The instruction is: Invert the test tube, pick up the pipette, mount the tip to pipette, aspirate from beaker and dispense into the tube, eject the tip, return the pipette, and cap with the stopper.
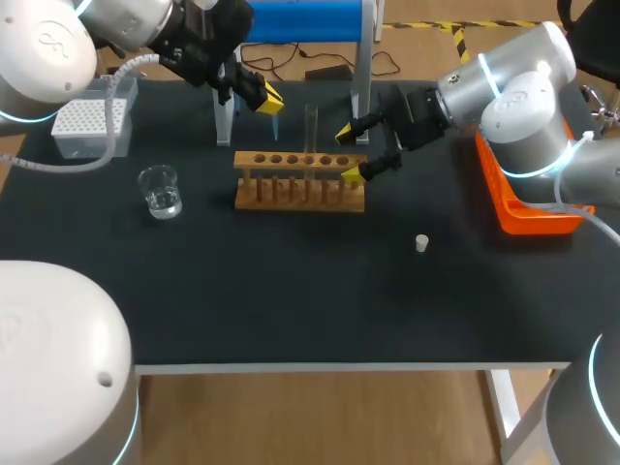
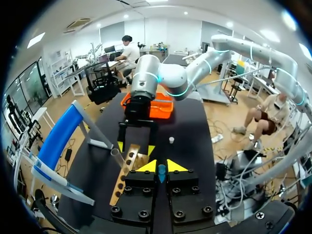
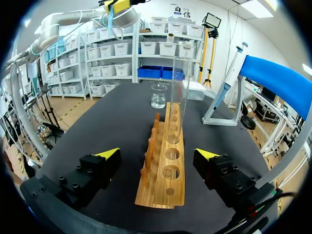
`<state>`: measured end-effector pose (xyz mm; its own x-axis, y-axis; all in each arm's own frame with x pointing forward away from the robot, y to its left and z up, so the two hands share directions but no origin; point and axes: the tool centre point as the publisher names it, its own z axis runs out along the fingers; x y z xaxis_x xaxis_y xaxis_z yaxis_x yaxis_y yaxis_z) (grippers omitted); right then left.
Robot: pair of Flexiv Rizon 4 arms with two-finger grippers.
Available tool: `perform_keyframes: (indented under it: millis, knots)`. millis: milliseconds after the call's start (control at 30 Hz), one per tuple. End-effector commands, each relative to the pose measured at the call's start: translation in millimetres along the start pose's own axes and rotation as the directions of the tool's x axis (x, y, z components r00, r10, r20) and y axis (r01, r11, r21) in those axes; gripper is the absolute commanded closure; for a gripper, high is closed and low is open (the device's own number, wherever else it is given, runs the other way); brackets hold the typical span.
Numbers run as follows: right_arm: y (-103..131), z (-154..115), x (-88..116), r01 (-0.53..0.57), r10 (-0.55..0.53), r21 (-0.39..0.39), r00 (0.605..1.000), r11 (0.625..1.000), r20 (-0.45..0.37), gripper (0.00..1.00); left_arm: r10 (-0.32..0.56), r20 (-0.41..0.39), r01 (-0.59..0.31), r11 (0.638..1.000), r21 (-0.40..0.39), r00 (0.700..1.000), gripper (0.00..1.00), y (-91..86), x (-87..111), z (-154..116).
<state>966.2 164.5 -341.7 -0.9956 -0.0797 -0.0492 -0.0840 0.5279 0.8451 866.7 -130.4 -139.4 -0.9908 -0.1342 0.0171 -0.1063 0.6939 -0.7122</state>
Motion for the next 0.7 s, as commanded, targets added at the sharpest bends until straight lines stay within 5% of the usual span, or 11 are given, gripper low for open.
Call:
perform_keyframes:
  millis: [33, 367, 700]
  knots:
    - [-0.5, -0.2, 0.0, 0.001, -0.001, -0.001, 1.000, 1.000, 0.000, 0.00, -0.001, -0.001, 0.001, 1.000, -0.002, 1.000, 1.00, -0.5, -0.2, 0.0]
    - [-0.5, -0.2, 0.0, 0.001, -0.001, -0.001, 1.000, 1.000, 0.000, 0.00, -0.001, -0.001, 0.001, 1.000, -0.002, 1.000, 1.00, -0.5, -0.2, 0.0]
    - [18.3, -36.8, 26.4, 0.025, -0.025, -0.006, 0.999, 1.000, 0.031, 0.00, -0.001, -0.001, 0.001, 1.000, -0.002, 1.000, 1.00, -0.5, -0.2, 0.0]
